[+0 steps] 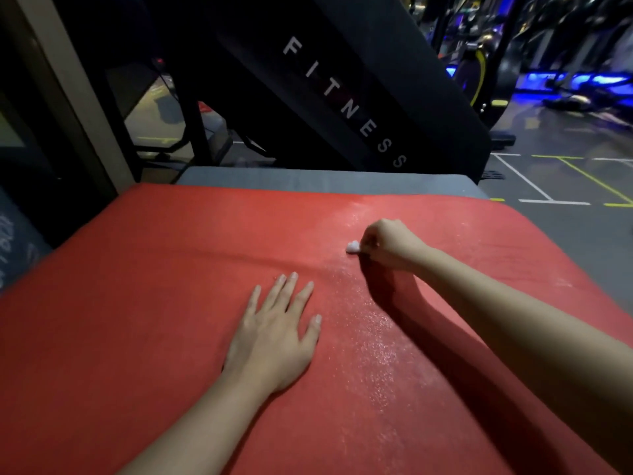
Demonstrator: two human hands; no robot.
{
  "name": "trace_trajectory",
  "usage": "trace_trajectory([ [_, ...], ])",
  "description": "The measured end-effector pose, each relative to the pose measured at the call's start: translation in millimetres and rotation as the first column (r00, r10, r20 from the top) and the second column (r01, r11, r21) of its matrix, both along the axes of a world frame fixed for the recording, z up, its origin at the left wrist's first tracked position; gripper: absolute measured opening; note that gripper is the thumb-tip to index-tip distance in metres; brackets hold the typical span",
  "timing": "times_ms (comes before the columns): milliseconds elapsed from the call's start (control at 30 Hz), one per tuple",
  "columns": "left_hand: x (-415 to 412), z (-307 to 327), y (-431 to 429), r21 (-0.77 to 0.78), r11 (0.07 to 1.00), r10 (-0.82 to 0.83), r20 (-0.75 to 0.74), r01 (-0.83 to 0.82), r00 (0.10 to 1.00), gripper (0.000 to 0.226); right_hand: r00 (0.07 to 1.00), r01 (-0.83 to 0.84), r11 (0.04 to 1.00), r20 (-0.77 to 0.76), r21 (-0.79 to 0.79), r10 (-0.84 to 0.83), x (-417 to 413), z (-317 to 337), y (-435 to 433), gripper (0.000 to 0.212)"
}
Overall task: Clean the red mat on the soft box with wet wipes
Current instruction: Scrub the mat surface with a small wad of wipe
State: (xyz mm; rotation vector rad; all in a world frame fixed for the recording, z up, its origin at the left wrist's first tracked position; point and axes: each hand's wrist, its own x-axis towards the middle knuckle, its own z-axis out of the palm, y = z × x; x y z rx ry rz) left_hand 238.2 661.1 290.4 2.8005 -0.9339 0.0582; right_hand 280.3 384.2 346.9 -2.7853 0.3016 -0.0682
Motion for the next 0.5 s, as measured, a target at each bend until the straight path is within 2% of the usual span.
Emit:
trace_trajectory([
  [67,2,-1,2,0.004,1.0,0.002,-0.001,-0.002,1.0,0.076,0.998,-0.06,0.998,-0.004,-0.005,0.06,-8,-1,0,0.037],
  [167,4,-2,2,0.007,1.0,-0.003,0.015,0.003,1.0,0.075,0.996,-0.035,0.997,0.08,-0.067,0.04,7,-8,-6,0.008],
  [300,4,-3,3,0.006,1.0,-0.012,0.008,0.012,1.0,0.074,0.978,0.096,0.991,0.192,-0.096,-0.076,46,-13,-24,0.012],
  [400,5,-2,3,-0.017,1.0,-0.007,-0.005,0.007,1.0,0.074,0.961,0.192,0.981,0.204,-0.001,-0.188,64,-10,-38,0.013],
  [433,5,-2,3,-0.006,1.0,-0.007,-0.003,0.007,1.0,0.074,0.963,0.195,0.98,0.184,0.039,-0.199,64,-8,-39,0.017],
  [500,4,-2,3,0.023,1.0,-0.009,-0.002,0.009,1.0,0.074,0.98,0.145,0.987,0.129,0.068,-0.152,57,-7,-39,0.04],
])
